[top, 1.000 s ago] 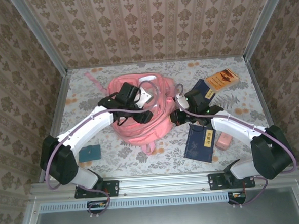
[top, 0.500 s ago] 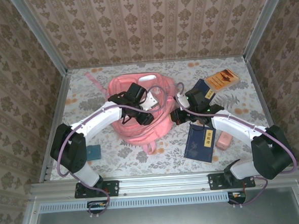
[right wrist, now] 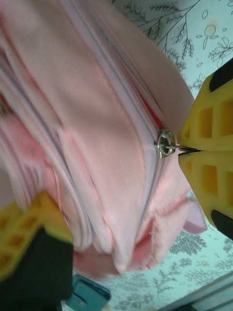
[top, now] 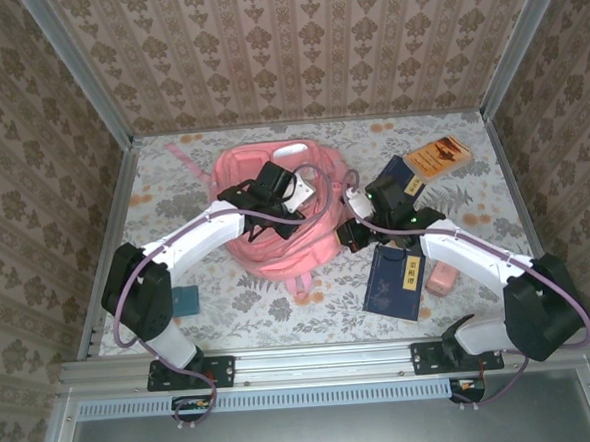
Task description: Pack the student bag
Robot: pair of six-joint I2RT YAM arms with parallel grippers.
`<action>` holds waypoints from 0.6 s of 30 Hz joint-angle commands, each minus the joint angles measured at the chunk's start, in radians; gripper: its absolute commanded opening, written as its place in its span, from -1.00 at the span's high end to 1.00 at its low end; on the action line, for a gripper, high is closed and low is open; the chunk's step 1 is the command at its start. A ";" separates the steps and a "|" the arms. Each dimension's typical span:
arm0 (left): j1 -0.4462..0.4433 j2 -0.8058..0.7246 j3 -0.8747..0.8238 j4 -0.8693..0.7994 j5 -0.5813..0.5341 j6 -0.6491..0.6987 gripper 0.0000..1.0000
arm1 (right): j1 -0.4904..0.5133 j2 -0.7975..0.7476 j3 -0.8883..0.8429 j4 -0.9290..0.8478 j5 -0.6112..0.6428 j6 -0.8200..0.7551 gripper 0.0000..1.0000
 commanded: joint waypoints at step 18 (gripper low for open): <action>0.048 -0.021 -0.030 0.234 -0.005 -0.316 1.00 | 0.267 0.014 -0.109 0.378 0.024 0.394 0.98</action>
